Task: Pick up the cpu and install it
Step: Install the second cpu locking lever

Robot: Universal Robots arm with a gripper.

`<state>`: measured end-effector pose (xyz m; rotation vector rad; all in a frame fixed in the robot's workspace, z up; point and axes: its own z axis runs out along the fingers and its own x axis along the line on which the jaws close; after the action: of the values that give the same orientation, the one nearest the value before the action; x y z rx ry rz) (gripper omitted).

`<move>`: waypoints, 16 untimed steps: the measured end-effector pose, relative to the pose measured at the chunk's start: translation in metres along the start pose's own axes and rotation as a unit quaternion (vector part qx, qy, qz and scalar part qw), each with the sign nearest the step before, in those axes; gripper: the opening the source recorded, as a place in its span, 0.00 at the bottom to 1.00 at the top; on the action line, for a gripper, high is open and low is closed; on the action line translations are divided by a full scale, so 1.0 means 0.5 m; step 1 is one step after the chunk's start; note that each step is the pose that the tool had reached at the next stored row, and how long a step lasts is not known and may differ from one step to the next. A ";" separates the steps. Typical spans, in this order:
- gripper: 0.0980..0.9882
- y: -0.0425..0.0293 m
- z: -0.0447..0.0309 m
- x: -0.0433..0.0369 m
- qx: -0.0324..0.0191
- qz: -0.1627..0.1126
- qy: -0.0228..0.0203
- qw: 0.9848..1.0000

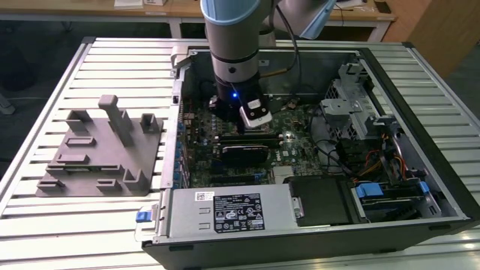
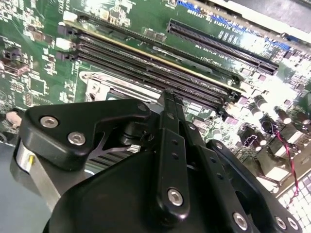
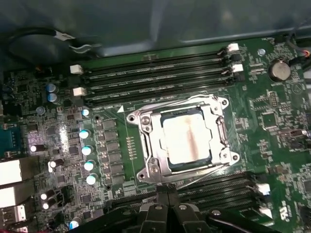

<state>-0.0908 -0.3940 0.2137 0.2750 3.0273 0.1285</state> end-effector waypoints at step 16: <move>0.01 -0.022 0.019 0.010 -0.037 -0.011 0.008 0.999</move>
<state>-0.0966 -0.4031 0.2027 0.2348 3.0317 0.2399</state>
